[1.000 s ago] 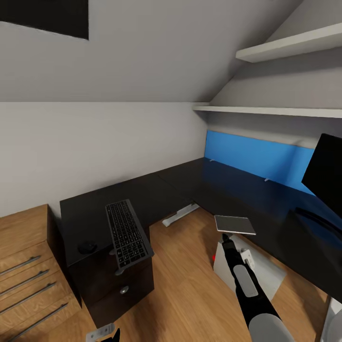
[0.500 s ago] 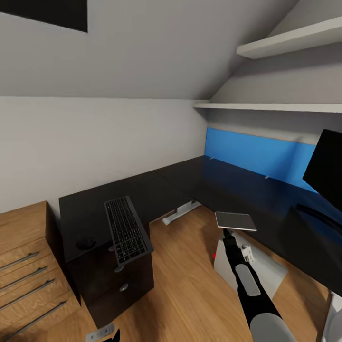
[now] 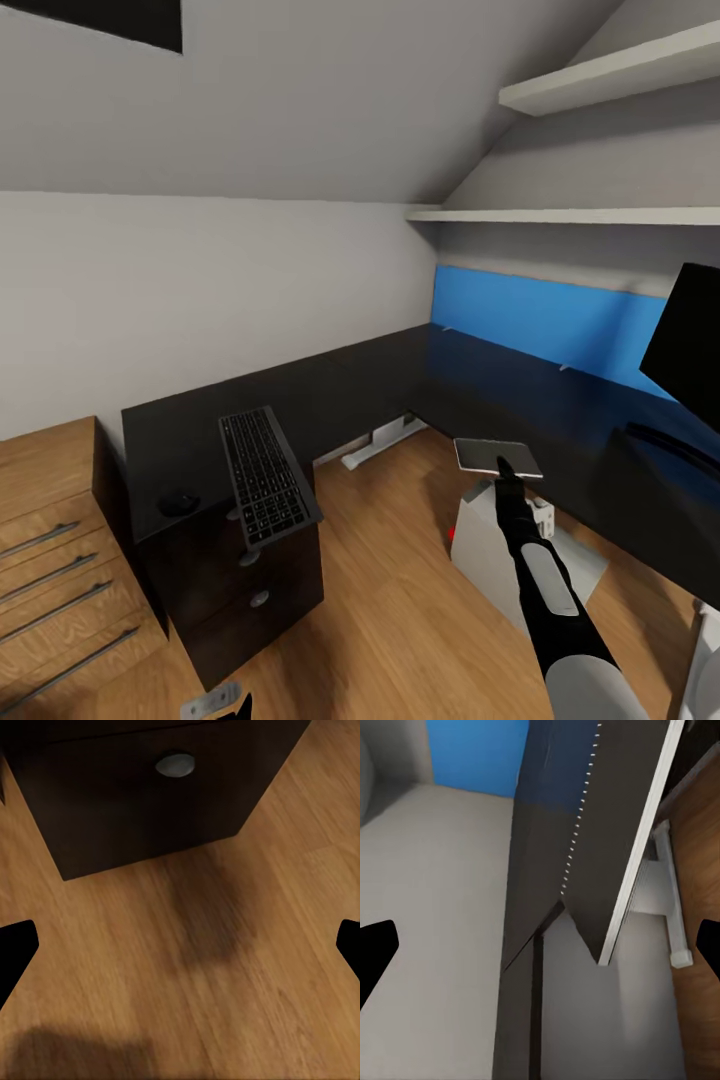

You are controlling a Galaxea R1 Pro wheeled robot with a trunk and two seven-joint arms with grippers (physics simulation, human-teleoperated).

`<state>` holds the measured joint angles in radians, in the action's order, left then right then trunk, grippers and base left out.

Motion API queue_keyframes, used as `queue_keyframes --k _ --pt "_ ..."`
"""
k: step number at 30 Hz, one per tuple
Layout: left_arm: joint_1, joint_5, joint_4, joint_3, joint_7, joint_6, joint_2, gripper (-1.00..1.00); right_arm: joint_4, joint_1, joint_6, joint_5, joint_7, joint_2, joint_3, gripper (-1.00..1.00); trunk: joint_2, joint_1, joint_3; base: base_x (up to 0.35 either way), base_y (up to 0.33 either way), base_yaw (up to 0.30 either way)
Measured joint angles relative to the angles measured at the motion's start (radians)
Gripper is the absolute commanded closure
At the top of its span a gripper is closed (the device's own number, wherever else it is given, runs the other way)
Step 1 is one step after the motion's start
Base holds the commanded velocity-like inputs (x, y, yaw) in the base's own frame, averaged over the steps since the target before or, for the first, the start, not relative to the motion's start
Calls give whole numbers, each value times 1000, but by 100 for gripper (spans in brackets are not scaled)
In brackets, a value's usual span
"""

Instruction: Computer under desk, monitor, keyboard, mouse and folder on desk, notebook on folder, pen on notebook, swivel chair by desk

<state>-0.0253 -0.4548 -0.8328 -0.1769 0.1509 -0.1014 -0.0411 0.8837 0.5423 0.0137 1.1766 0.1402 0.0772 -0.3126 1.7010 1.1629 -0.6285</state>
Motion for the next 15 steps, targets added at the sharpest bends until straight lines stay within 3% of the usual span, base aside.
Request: queue_keyframes --k 2,11,15 --pt "0 0 0 -1 0 0 1 -100 1 -3 -1 18 2 -3 0 -100 14 8 -6 0 0 0" --pt "0 0 0 -4 0 0 1 -100 -10 -21 -118 217 -4 -53 1 -100 77 42 -34 0 0 0" --pt "0 0 0 -4 0 0 1 -100 -50 -22 -140 257 -15 -62 2 -100 105 58 -47 0 0 0"
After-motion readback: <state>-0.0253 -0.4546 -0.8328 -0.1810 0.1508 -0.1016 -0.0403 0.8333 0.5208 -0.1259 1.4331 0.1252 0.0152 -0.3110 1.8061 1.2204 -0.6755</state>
